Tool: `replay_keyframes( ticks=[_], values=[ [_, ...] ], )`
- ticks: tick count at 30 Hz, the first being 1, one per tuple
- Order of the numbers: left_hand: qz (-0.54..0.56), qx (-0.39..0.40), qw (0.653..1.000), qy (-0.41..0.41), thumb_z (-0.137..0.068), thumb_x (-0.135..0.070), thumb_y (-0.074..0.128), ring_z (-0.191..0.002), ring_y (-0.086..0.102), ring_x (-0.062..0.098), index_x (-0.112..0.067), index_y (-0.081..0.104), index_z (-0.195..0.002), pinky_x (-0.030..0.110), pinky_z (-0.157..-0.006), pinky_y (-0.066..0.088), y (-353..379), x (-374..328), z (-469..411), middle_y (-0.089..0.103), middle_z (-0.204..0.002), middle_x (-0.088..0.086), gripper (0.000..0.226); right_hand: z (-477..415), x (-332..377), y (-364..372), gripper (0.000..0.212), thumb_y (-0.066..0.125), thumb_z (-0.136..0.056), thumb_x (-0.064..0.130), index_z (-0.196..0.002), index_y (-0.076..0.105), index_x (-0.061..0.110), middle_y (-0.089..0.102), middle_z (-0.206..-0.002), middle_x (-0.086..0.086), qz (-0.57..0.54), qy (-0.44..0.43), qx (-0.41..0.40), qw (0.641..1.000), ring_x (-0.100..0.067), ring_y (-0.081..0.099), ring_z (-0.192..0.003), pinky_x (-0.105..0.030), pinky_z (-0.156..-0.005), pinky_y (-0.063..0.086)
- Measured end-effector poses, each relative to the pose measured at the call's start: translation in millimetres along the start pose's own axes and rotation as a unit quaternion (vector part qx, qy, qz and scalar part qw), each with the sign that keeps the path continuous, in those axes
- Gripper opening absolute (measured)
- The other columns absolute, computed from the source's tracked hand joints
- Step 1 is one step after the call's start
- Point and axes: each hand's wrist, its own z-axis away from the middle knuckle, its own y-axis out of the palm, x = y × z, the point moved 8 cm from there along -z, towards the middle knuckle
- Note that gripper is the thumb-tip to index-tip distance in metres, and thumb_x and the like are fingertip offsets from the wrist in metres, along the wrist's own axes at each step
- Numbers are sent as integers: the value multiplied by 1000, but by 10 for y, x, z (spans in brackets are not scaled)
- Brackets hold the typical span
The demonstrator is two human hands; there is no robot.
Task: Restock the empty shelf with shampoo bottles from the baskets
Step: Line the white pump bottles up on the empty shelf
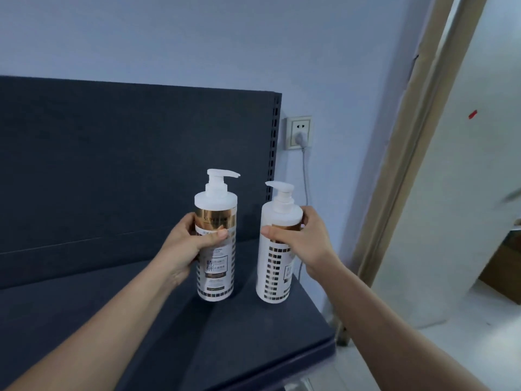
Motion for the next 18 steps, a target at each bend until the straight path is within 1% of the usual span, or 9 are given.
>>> replay_keyframes(
  ticks=[2,4,6,8,9,11,13,16,18],
  values=[
    [3,-4,1000,7,-50,-18,83,-100,68,26,-12,59,-116,39,-81,53,-12,5,-117,72,-104,5,70,-155,-36,88,61,92,-60,22,-107,54,20,67,-102,5,-8,-6,14,1000,-11,65,-93,-29,-77,53],
    [0,-11,1000,6,-48,-19,87,-101,68,26,-14,59,-116,38,-80,53,-22,33,-215,72,-106,5,74,-293,-87,173,59,92,-61,21,-106,54,22,67,-101,6,-17,-6,30,999,-11,66,-94,-30,-80,54],
    [-3,-21,1000,3,-41,-24,96,-102,68,26,-16,60,-114,40,-83,53,-43,69,-304,73,-105,4,81,-431,-134,256,57,92,-61,21,-103,54,25,67,-101,7,-23,-8,46,999,-11,65,-95,-30,-80,54],
    [-10,-31,999,2,-27,-37,97,-101,68,23,-19,61,-112,40,-86,52,-53,101,-385,74,-104,1,94,-567,-151,324,56,92,-62,22,-103,54,25,67,-101,6,-23,-18,58,998,-10,65,-95,-28,-79,53],
    [-14,-36,999,3,-26,-38,97,-101,68,21,-20,62,-112,39,-87,52,-51,117,-421,75,-104,0,94,-629,-153,352,57,92,-62,22,-104,54,24,67,-102,6,-25,-23,63,997,-10,65,-96,-28,-79,53],
    [-17,-46,999,3,-37,-28,95,-103,67,20,-21,61,-114,39,-89,52,-42,145,-482,74,-106,-1,84,-756,-160,400,60,92,-63,21,-109,54,20,67,-104,4,-34,-30,75,996,-10,65,-96,-27,-78,53],
    [-21,-61,998,0,-47,-21,87,-105,66,20,-21,60,-117,39,-91,52,-42,182,-528,73,-108,-1,75,-864,-166,443,62,92,-62,21,-111,54,18,67,-104,3,-34,-35,88,995,-9,65,-94,-25,-75,52],
    [-30,-81,996,1,-51,-19,84,-107,66,20,-20,60,-119,40,-94,51,-62,214,-588,73,-109,-1,72,-1037,-185,516,64,93,-60,25,-111,54,20,67,-105,4,-22,-44,105,993,-10,65,-96,-30,-79,54],
    [-34,-95,995,6,-52,-19,84,-106,66,19,-21,60,-118,38,-92,51,-71,225,-617,73,-109,-1,71,-1146,-195,566,65,93,-60,27,-111,53,21,66,-106,5,-17,-47,115,992,-10,64,-98,-34,-84,55]
  ],
)
